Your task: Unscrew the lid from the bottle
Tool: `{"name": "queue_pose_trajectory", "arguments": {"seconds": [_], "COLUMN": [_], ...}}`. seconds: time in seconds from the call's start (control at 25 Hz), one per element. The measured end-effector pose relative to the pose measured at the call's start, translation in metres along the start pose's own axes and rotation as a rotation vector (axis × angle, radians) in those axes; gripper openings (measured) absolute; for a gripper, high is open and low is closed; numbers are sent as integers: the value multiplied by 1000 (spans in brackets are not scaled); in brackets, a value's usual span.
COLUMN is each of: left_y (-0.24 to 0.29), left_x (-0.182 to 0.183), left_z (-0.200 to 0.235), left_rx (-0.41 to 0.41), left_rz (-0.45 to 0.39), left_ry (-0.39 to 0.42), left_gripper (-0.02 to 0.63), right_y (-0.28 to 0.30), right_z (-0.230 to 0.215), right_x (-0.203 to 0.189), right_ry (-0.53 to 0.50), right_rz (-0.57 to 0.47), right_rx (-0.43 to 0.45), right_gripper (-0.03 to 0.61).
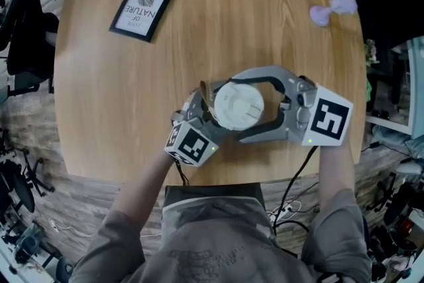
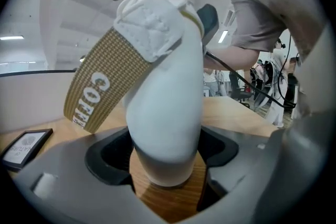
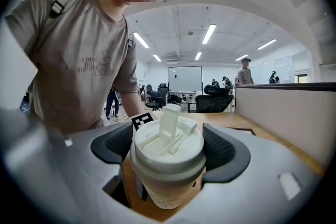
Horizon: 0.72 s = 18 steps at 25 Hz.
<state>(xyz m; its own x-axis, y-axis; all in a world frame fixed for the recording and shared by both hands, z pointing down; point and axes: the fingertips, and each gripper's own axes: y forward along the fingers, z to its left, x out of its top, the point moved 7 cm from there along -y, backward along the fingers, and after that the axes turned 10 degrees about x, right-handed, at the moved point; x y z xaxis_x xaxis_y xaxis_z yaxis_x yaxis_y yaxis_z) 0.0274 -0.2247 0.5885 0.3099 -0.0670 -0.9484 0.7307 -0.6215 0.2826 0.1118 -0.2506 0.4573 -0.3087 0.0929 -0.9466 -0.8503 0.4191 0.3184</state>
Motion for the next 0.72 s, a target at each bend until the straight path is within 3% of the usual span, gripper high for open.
{"name": "queue_pose_trajectory", "arguments": {"seconds": [0.08,0.16,0.28,0.56,0.72], "left_y": [0,-1,-2,-3,-3], "left_x": [0,0,-2,0,-1], "left_z": [1,2,1,0,0], "left_rx": [1,1,9,19,43], "left_rz": [-4,-4,4,15,13], "left_ry": [-5,-6,-9,-17,-23], "left_gripper": [368,369,370,368,368], "right_y": [1,1,1,11,27], "right_z": [-1,0,3,17,20], "right_x": [1,3,5,6,8], "right_ry": [14,89,224,408,419], "right_rz": [-5,-36,-129,-267,-233], "right_rx": [-11,-54,-180,-773,-976], "right_gripper": [420,420,422,482,482]}}
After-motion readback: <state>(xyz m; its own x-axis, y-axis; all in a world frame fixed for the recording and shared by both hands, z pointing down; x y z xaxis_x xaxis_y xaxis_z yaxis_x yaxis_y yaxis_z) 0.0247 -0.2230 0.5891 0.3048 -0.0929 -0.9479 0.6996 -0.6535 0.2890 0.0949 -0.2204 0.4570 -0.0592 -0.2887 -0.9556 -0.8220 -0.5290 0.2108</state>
